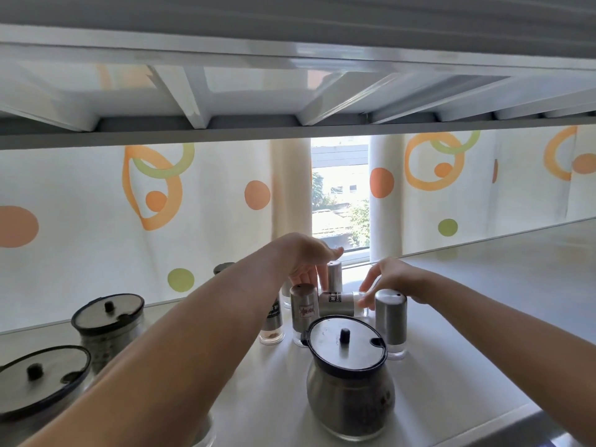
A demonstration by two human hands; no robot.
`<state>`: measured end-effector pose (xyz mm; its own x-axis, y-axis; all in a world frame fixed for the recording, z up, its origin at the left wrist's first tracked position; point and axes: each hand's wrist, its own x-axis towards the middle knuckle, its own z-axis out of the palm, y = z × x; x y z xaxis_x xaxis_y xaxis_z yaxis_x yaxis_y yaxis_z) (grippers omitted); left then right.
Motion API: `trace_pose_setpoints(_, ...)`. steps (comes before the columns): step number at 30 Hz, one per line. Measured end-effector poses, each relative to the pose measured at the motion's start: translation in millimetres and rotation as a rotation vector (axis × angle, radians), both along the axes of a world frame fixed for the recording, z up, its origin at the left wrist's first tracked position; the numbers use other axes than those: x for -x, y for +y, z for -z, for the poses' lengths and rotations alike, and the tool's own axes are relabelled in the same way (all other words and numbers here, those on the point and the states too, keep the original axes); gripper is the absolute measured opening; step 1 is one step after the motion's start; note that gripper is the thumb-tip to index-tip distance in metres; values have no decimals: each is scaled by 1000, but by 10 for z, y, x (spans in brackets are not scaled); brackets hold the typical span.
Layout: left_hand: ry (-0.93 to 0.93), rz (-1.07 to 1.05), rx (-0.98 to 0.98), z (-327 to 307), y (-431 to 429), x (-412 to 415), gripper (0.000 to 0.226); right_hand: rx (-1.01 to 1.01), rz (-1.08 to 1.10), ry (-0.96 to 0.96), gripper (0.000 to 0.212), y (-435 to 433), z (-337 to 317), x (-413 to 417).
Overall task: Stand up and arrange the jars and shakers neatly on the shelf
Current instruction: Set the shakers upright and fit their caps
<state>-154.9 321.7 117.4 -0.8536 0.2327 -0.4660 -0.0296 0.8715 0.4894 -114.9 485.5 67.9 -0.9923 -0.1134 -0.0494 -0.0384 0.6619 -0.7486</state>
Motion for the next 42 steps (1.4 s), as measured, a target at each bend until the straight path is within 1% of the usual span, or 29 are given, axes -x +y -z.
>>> trace_pose_setpoints(7, 102, 20, -19, -129, 84, -143, 81, 4, 26, -19, 23, 57, 11, -42)
trace_pose_setpoints(13, 127, 70, -101, -327, 160, -271, 75, -14, 64, -31, 22, 106, 95, -44)
trace_pose_setpoints(16, 136, 109, -98, -393, 196, -322, 72, -37, 86, -16, 20, 124, 136, -23)
trace_pose_setpoints(21, 124, 202, -87, -419, 305, -397, 67, -46, 54, -22, 14, 166, 88, -50)
trace_pose_setpoints(26, 106, 271, -36, -431, 366, -466, 67, -53, 35, 16, 22, 153, 109, -70)
trace_pose_setpoints(29, 118, 268, -76, -414, 319, -483, 65, -93, 24, 15, 22, 151, 132, -96)
trace_pose_setpoints(31, 178, 254, -103, -433, 242, -509, 64, -137, 24, 27, 20, 178, 114, -141)
trace_pose_setpoints(33, 315, 225, -44, -505, 96, -552, 64, -149, 46, 11, 26, 227, 34, -201)
trace_pose_setpoints(35, 483, 192, 125, -627, -137, -596, 68, -181, 66, 11, 35, 262, -119, -261)
trace_pose_setpoints(36, 547, 173, 218, -700, -285, -617, 70, -239, 75, 40, 38, 264, -214, -290)
trace_pose_setpoints(38, 609, 133, 372, -842, -612, -677, 73, -407, 91, 126, 45, 211, -431, -362)
trace_pose_setpoints(39, 626, 117, 430, -903, -784, -720, 73, -440, 92, 168, 49, 147, -538, -413)
trace_pose_setpoints(42, 638, 23, 522, -1008, -1298, -904, 70, -381, 37, 236, 57, -164, -791, -571)
